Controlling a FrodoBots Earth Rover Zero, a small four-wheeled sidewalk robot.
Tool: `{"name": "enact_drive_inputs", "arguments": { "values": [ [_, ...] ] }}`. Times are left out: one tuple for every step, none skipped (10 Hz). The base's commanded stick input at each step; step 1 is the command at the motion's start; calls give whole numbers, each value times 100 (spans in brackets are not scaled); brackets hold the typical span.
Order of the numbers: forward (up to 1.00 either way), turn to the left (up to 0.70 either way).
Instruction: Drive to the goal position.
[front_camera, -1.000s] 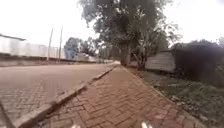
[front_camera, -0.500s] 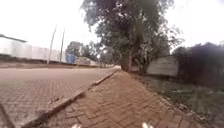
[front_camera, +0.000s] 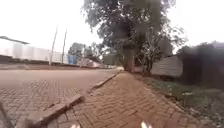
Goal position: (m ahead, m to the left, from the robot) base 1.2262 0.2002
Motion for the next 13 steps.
{"name": "enact_drive_inputs", "arguments": {
  "values": [
    [50, -31],
    [50, -35],
    [50, -39],
    [50, -43],
    [50, -48],
    [50, -50],
    [50, -50],
    [50, -50],
    [50, -50],
    [50, -50],
    [50, -50],
    [50, -50],
    [50, -50]
  ]
}}
